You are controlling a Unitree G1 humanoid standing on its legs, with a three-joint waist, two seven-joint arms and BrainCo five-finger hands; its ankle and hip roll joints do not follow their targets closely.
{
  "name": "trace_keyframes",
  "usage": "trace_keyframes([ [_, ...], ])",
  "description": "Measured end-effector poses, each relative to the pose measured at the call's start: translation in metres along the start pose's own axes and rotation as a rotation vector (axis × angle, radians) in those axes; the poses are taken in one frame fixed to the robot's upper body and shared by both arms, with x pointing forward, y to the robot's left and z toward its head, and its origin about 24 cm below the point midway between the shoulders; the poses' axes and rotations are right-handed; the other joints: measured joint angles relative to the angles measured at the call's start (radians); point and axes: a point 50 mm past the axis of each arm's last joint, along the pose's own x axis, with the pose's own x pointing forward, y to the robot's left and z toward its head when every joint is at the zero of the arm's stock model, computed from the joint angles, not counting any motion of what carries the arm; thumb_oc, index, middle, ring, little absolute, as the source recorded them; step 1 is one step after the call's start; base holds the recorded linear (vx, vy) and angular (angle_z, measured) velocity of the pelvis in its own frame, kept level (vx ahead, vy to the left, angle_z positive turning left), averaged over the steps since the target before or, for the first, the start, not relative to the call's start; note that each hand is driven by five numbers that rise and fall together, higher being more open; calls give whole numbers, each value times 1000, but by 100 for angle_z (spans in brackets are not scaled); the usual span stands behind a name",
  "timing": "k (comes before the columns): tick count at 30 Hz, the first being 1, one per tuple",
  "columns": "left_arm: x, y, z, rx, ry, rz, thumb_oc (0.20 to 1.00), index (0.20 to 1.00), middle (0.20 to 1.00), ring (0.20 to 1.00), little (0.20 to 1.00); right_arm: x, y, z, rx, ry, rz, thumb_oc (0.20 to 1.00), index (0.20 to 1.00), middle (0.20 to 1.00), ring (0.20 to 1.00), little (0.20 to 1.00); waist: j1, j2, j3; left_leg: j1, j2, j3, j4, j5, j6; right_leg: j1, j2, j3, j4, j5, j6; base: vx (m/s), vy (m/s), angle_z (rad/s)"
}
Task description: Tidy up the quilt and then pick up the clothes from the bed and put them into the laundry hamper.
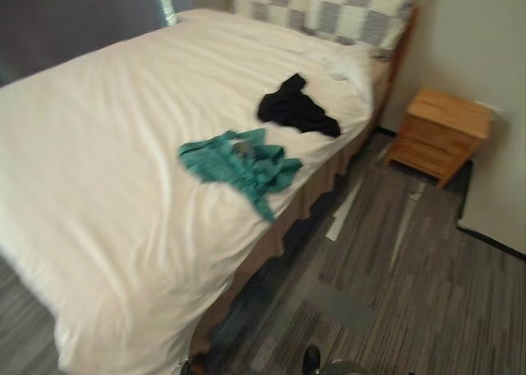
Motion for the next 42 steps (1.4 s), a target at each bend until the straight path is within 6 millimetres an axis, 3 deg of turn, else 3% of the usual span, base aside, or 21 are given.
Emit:
trace_keyframes([
  [2,3,6,15,-35,-36,33,1000,1000,1000,1000,1000,2,-6,14,-45,-46,-9,1000,1000,1000,1000,1000,13,-11,14,-80,-99,-100,-24,-41,22,36,15,54,-27,21,4,307,184,-163],
  [4,5,13,30,-112,-82,86,1000,1000,1000,1000,1000,3,4,34,-78,-100,18,1000,1000,1000,1000,1000,68,-35,21,-97,-171,-164,-296,-55,53,65,33,231,-72,15,6,395,225,-232],
  [8,7,19,51,-206,-127,102,1000,1000,1000,1000,1000,4,4,50,-155,-155,25,1000,1000,1000,1000,1000,77,33,70,-40,-138,-277,-862,54,97,137,61,359,-131,-16,41,577,332,-166],
  [10,7,10,53,-196,-124,73,1000,1000,1000,1000,1000,3,1,36,-162,-129,20,1000,1000,1000,1000,1000,67,64,60,-56,-147,-233,-740,32,140,172,53,372,-127,-48,53,434,282,-78],
  [13,5,1,47,-153,-108,43,1000,1000,1000,1000,1000,-1,9,12,-192,-72,54,1000,1000,1000,1000,1000,52,63,70,8,-153,-196,-744,70,169,100,69,345,204,-125,102,336,228,-18],
  [14,4,-2,42,-126,-100,33,1000,1000,1000,1000,1000,-1,12,13,-191,-80,58,1000,1000,1000,1000,1000,43,69,94,84,-143,-176,-810,98,204,-57,76,296,519,-151,112,401,231,-31],
  [16,3,-5,38,-82,-95,15,1000,1000,1000,1000,1000,-1,15,19,-174,-102,59,1000,1000,1000,1000,1000,12,50,98,126,-180,-178,-834,115,273,-171,73,279,719,-159,107,435,145,-10],
  [17,3,-5,38,-82,-95,15,1000,1000,1000,1000,1000,-1,15,19,-174,-102,59,1000,1000,1000,1000,1000,12,50,98,126,-180,-178,-834,115,273,-171,73,279,719,-159,107,661,44,28],
  [21,4,-7,57,26,-167,-21,1000,1000,1000,1000,1000,-3,22,23,-73,-124,63,1000,1000,1000,1000,1000,-60,40,125,178,-230,-245,-905,91,267,-259,90,189,241,-149,106,605,-24,61],
  [23,2,-18,53,66,-154,-62,1000,1000,1000,1000,1000,-2,19,21,6,-89,44,1000,1000,1000,1000,1000,-65,31,132,227,-266,-226,-932,74,286,-254,7,-51,-60,-74,125,841,-72,48],
  [25,-1,-27,51,49,-168,-97,1000,1000,1000,1000,1000,-1,17,16,21,-61,38,1000,1000,1000,1000,1000,-62,55,142,302,-259,-201,-933,30,296,-250,-4,-116,-28,-39,103,614,-42,-1],
  [27,-4,-35,56,30,-195,-109,1000,1000,1000,1000,1000,-2,17,13,4,-60,43,1000,1000,1000,1000,1000,-54,123,121,357,-190,-174,-928,-27,257,-242,53,-119,129,-60,71,364,-125,-38],
  [28,-8,-42,43,15,-174,-122,1000,1000,1000,1000,1000,-2,6,1,-14,-39,28,1000,1000,1000,1000,1000,-56,136,88,367,-193,-139,-778,-55,141,-152,73,-125,179,-63,70,454,-203,-29],
  [29,-6,-31,32,5,-143,-94,1000,1000,1000,1000,1000,-4,9,-7,-21,-24,39,1000,1000,1000,1000,1000,-35,32,39,272,-286,-84,-542,-47,104,-69,-4,-100,74,-31,60,510,-136,-7],
  [30,-1,-19,42,-30,-157,-57,1000,1000,1000,1000,1000,-3,4,-4,-44,-40,27,1000,1000,1000,1000,1000,-22,-5,46,72,-331,-50,-145,-13,89,-31,-29,-21,44,-52,-32,268,-11,-46],
  [32,3,-4,46,-59,-151,3,1000,1000,1000,1000,1000,3,-5,26,-112,-94,3,1000,1000,1000,1000,1000,50,36,63,-80,-271,-64,12,-64,88,-2,51,85,21,-33,-49,365,72,-143],
  [34,4,4,36,-76,-98,29,1000,1000,1000,1000,1000,2,4,54,-164,-198,26,1000,1000,1000,1000,1000,60,14,85,-129,-231,-96,-57,-64,90,65,78,126,-8,-40,-30,572,201,-123],
  [35,5,15,29,-68,-92,77,1000,1000,1000,1000,1000,1,12,67,-207,-242,48,1000,1000,1000,1000,1000,91,-14,90,-113,-217,-88,-307,-70,105,124,84,253,-75,-51,-7,457,229,-98],
  [37,5,22,26,-83,-85,113,1000,1000,1000,1000,1000,1,9,82,-244,-288,39,1000,1000,1000,1000,1000,126,-11,108,-96,-206,-100,-564,2,112,160,90,243,-96,-47,-12,485,217,-147],
  [39,5,21,22,-85,-70,117,1000,1000,1000,1000,1000,2,7,76,-272,-274,33,1000,1000,1000,1000,1000,117,-6,113,-60,-195,-2,-749,68,145,217,92,173,-130,-81,-22,358,142,-76],
  [42,6,23,33,-82,-100,120,1000,1000,1000,1000,1000,1,8,47,-301,-205,40,1000,1000,1000,1000,1000,104,-11,106,-48,-224,255,-788,127,249,299,85,83,-123,-137,60,434,158,5],
])
